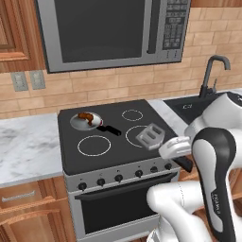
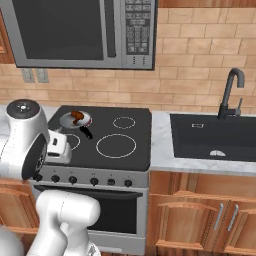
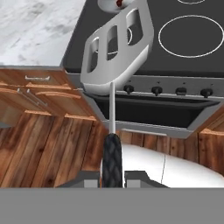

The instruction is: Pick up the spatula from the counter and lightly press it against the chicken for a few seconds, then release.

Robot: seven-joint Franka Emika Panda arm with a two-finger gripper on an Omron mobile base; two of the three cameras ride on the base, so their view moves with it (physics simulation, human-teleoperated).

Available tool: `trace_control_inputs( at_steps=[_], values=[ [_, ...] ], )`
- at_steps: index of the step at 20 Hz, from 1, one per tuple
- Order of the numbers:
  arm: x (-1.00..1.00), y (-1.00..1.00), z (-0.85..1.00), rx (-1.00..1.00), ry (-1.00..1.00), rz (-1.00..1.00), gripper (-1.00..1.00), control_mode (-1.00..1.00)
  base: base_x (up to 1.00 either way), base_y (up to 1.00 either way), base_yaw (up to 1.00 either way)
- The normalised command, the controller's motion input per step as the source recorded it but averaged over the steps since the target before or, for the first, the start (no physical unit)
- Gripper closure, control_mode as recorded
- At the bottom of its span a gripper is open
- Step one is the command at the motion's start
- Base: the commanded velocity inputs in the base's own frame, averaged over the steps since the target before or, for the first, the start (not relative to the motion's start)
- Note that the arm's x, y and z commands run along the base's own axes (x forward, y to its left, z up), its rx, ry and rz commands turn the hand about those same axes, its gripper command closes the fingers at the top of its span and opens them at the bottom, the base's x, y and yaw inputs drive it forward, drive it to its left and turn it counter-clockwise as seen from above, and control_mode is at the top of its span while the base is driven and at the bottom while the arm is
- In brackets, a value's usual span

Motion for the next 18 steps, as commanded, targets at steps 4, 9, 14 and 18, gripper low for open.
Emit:
trace_control_inputs(
  at_steps=[4,9,14,18],
  values=[
    [0.26,0.08,0.0,0.0,0.04,0.06,1.0,-1.0,0.0,0.0,0.0],
    [0.24,0.09,0.0,0.0,0.0,0.05,1.0,-1.0,0.0,0.0,0.0],
    [0.27,0.08,0.0,0.01,0.0,0.04,1.0,-1.0,0.0,0.0,0.0],
    [0.15,0.02,-0.01,0.03,0.0,0.02,1.0,-1.0,0.0,0.0,0.0]
  ],
)
